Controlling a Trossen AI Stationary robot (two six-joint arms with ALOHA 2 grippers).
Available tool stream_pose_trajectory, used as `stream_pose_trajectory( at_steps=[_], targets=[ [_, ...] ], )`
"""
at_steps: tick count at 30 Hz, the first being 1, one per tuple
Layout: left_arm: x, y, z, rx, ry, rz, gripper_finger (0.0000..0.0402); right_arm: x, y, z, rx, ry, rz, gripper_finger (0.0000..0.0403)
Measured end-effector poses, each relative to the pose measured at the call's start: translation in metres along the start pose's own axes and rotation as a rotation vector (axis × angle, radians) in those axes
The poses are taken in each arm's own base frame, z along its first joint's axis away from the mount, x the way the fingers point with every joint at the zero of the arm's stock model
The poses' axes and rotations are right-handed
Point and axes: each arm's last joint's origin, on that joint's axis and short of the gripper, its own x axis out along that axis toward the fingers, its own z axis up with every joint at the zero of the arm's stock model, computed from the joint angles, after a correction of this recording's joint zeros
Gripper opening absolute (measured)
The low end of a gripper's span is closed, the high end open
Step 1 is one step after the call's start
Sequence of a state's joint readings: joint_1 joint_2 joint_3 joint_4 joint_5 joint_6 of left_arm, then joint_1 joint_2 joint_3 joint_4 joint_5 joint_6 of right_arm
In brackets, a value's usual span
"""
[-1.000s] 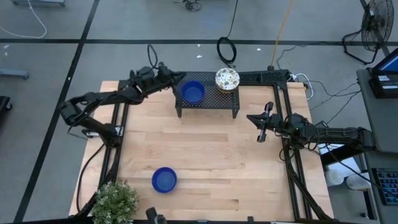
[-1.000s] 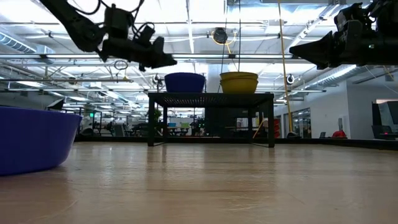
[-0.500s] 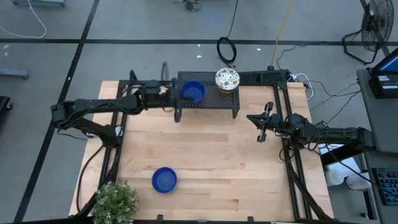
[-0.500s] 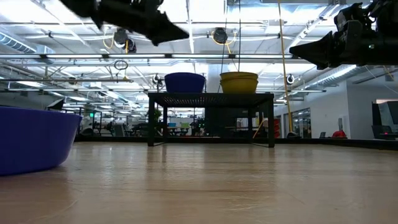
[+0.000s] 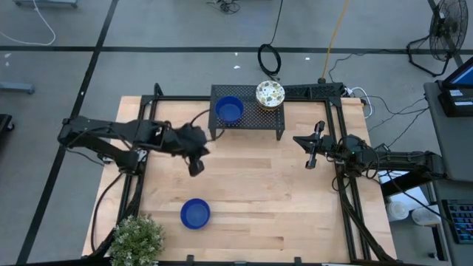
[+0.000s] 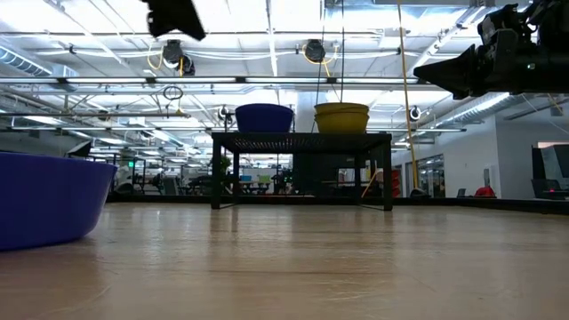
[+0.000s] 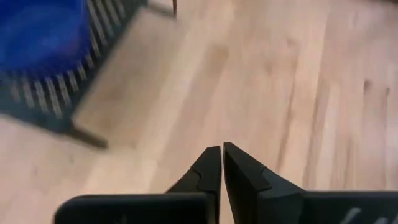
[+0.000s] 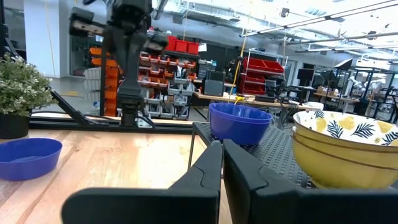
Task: Pick & Place Mini bowls
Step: Stack the blue bowl on the blue bowl on the shelf
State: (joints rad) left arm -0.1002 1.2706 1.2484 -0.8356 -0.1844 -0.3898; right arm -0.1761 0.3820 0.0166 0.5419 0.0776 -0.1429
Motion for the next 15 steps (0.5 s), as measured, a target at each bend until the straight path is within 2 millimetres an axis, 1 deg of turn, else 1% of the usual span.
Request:
stream_pose_trajectory(
  at_steps=[4, 7, 11, 15],
  targets=[
    [0.01, -0.021, -0.013, 0.024, 0.092, -0.018, 0.0023, 0.0, 0.0, 0.0, 0.0, 0.0, 0.0, 0.0002],
    [0.014, -0.038, -0.017, 0.065, 0.085, -0.04, 0.0037, 0.0, 0.0, 0.0, 0.0, 0.0, 0.0, 0.0002],
    [0.036, -0.052, -0.029, 0.043, 0.159, 0.037, 0.0074, 0.0, 0.0, 0.0, 0.0, 0.0, 0.0, 0.0002],
    [0.058, -0.066, -0.042, 0.08, 0.261, 0.043, 0.0121, 0.0, 0.0, 0.0, 0.0, 0.0, 0.0, 0.0002]
  ],
)
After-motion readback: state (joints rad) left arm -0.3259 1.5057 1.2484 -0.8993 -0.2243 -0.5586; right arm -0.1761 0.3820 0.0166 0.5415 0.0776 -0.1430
